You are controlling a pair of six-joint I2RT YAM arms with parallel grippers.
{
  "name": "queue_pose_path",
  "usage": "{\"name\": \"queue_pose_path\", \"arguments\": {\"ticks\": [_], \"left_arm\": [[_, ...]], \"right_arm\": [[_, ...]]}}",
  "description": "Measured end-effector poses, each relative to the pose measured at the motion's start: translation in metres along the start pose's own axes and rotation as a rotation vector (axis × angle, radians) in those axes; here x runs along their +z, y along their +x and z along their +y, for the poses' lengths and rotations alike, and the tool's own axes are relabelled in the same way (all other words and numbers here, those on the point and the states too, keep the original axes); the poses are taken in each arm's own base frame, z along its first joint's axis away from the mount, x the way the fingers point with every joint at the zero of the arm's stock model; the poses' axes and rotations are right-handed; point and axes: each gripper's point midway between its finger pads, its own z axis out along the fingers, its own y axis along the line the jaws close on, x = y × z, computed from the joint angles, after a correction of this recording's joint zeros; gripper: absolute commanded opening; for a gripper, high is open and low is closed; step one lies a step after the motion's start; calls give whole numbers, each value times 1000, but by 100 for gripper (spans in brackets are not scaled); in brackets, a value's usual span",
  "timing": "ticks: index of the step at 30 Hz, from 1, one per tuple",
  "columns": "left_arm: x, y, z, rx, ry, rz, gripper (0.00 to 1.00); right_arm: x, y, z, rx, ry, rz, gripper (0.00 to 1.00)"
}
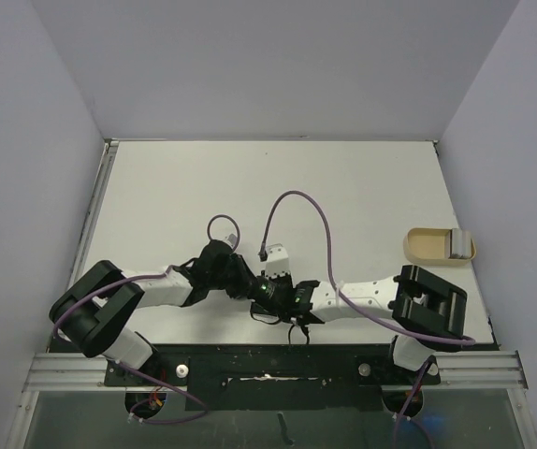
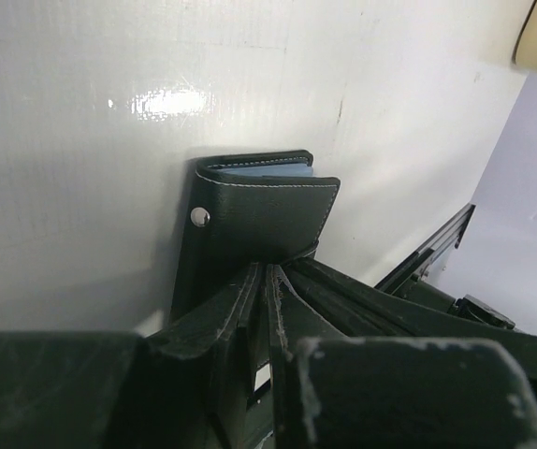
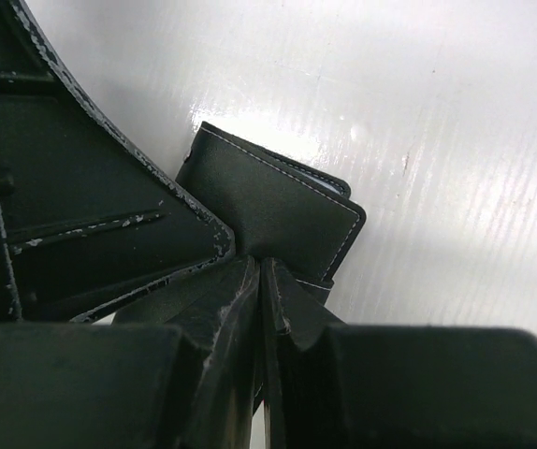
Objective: Put the credit cards into the card holder
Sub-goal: Close the card holder at the center of the board.
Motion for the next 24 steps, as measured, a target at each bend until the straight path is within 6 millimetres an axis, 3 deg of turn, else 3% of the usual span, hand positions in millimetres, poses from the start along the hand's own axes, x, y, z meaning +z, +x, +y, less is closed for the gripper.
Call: {"name": "queue_pose_path", "arguments": {"ticks": [11,24], "left_arm": [[8,0,-1,-14,42,33,9],[14,0,-2,-28,89,60,9]], "right_arm": [[0,8,-1,-128,200,-117,6],[-2,13,-2,-133,285,-268,6]]}}
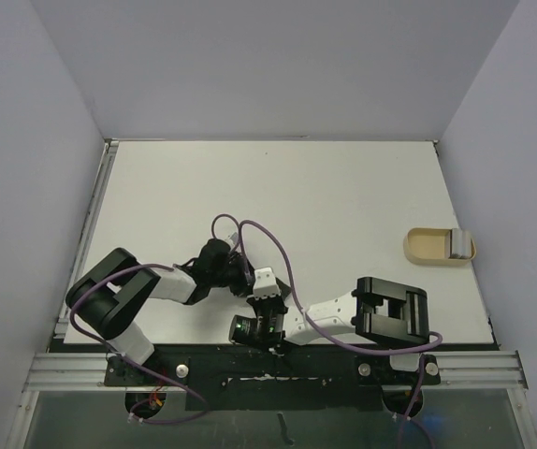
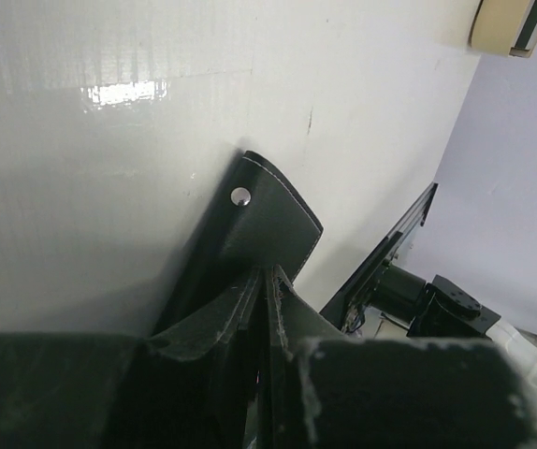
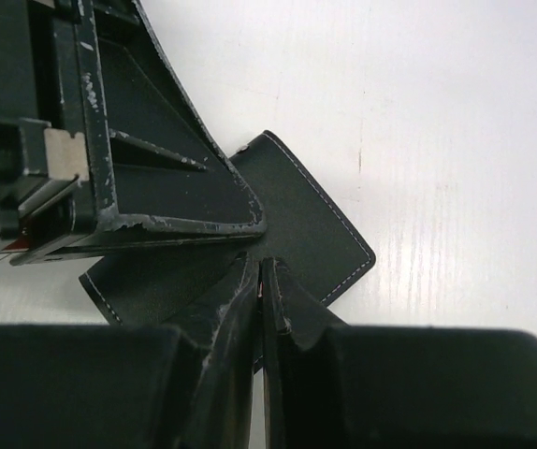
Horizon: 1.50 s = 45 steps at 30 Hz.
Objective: Put the credit cards into the card holder
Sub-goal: Close the card holder at the center of the board, then reset both arms
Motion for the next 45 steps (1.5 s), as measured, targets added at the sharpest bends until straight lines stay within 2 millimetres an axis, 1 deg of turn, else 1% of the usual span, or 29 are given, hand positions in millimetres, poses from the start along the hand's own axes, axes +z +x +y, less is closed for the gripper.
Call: {"name": "queue_pose_path", "arguments": {"ticks": [5,7,12,14,15,17,18,20,21,22,24,25,26,28,30,31,32,33,34,37,40,42,45], "left_arm": [[3,0,-2,6,25,12,9],[3,0,-4,9,33,15,12],[2,-1,-10,28,34,22,15],[1,-2,-11,36,19,24,16],[0,-5,-11,41,8,16,17],[-3,-20,-10,47,-22,-32,23],[-6,-29,-5,48,-50,-66,25],[-16,-44,7,37,-113,-122,30],[-19,-47,10,38,-137,-138,33],[-27,-53,15,32,-165,-162,39],[-38,-55,14,46,-186,-183,47],[-44,-57,11,54,-187,-194,50],[-50,-58,7,63,-186,-207,53],[-66,-64,-8,98,-166,-246,60],[-83,-71,-27,140,-137,-291,67],[-95,-76,-41,167,-117,-321,68],[-104,-79,-51,192,-100,-343,69],[-116,-83,-66,221,-76,-372,70],[-127,-85,-78,247,-56,-394,70],[-160,-86,-113,327,5,-450,71],[-191,-83,-140,395,64,-502,71],[-208,-79,-150,433,101,-533,72],[-226,-70,-157,467,140,-562,72]], "right_arm": [[-2,1,-1,21,8,-23,7],[-3,1,-2,39,7,-23,8],[-5,-5,-5,75,2,1,20],[-4,-8,-6,87,-4,47,27],[-4,-9,-7,84,-6,79,28],[-4,-11,-12,69,-10,140,30],[-5,-11,-16,54,-11,167,32],[-8,-9,-30,1,-6,228,35],[-11,-8,-39,-27,-3,258,37],[-14,-9,-45,-41,-6,279,40],[-20,-16,-53,-39,-25,299,45],[-24,-23,-56,-21,-47,301,48],[-28,-31,-58,2,-70,295,52],[-38,-49,-61,53,-121,274,59],[-47,-65,-65,104,-164,247,73],[-52,-73,-66,129,-185,232,80],[-56,-80,-69,154,-201,218,89],[-61,-88,-73,179,-218,204,97],[-65,-94,-75,204,-231,192,98],[-79,-113,-85,275,-276,146,98],[-94,-135,-101,364,-317,84,97],[-103,-147,-117,426,-325,43,98],[-113,-159,-143,505,-322,-10,98]]}}
